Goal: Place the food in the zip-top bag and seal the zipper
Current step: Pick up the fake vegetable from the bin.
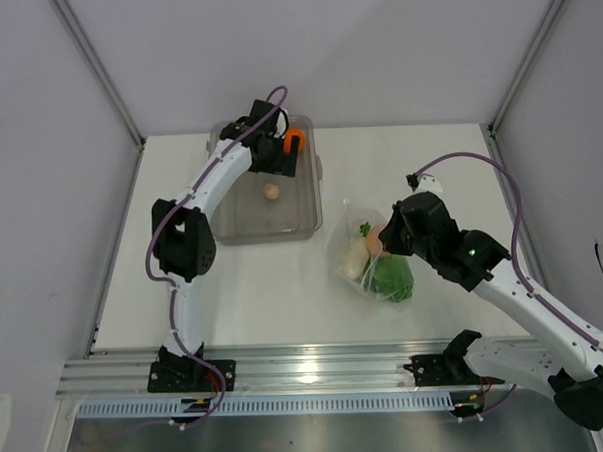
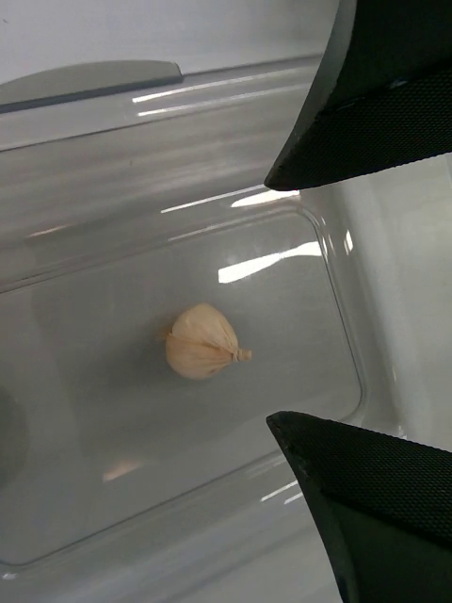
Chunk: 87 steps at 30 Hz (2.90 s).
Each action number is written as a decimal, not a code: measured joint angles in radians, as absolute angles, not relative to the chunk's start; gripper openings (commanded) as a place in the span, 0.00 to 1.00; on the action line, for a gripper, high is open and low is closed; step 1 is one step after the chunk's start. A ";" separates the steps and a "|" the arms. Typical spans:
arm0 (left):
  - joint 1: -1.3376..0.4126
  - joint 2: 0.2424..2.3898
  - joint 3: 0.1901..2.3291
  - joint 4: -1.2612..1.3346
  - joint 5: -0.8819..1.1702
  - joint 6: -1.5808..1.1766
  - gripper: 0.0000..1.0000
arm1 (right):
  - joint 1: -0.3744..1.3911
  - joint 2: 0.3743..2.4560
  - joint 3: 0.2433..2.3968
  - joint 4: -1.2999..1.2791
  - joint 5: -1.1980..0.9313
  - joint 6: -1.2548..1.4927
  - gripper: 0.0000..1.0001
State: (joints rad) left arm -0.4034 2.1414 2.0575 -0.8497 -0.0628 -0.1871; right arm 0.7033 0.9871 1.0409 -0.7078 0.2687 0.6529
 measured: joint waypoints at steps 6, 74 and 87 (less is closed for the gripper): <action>-0.403 2.147 2.059 -0.855 -0.095 0.060 0.99 | 0.675 1.002 1.024 -0.678 0.243 0.630 0.00; -0.301 2.419 2.257 -1.099 -0.052 -0.685 0.96 | 0.600 0.923 0.823 -0.528 0.115 0.580 0.00; -0.300 2.431 2.257 -1.089 -0.056 -0.731 0.78 | 0.598 0.889 0.819 -0.511 0.119 0.583 0.00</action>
